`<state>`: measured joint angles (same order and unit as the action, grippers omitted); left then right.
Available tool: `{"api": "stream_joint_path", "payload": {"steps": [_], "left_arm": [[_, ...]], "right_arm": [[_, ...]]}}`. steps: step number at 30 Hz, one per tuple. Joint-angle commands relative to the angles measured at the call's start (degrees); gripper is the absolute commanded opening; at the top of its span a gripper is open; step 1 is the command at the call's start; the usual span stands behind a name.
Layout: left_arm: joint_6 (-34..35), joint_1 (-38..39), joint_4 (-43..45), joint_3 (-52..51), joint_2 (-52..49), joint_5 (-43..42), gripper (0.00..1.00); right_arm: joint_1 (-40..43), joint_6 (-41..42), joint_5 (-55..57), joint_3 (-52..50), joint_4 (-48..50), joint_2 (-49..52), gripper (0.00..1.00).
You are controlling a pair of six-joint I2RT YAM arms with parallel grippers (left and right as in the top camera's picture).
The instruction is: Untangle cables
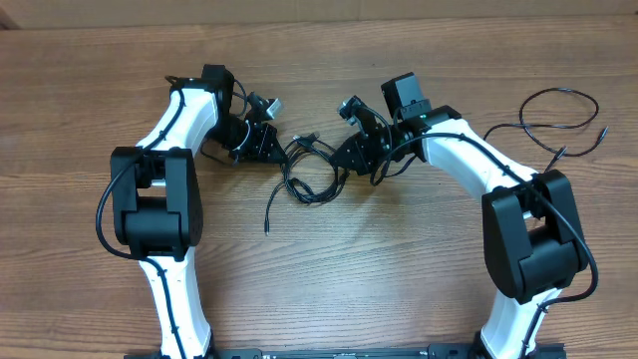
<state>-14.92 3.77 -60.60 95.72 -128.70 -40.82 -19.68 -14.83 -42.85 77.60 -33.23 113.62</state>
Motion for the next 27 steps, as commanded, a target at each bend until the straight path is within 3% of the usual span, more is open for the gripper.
{"api": "stream_joint_path", "payload": {"steps": [1, 4, 12, 21, 27], "left_arm": [[-1.0, 0.3, 0.7, 1.1, -0.9, -2.0, 0.04], [-5.6, 0.3, 0.9, 1.1, -0.9, -7.3, 0.04], [-15.6, 0.3, -0.1, 1.1, -0.9, -12.3, 0.05], [-18.0, -3.3, -3.0, 1.1, -0.9, -19.5, 0.04], [-23.3, -5.3, -8.6, 1.1, -0.9, -21.0, 0.05]], "right_arm": [[-1.6, -2.0, 2.8, -0.3, 0.4, -1.9, 0.04], [-3.2, -2.8, 9.6, -0.3, 0.4, -1.8, 0.15], [-6.3, -6.9, 12.4, -0.3, 1.3, -1.6, 0.29], [-8.9, -9.3, 14.2, -0.3, 1.7, -1.3, 0.32], [-10.9, -11.2, 14.4, -0.3, 1.9, -1.3, 0.41]]}}
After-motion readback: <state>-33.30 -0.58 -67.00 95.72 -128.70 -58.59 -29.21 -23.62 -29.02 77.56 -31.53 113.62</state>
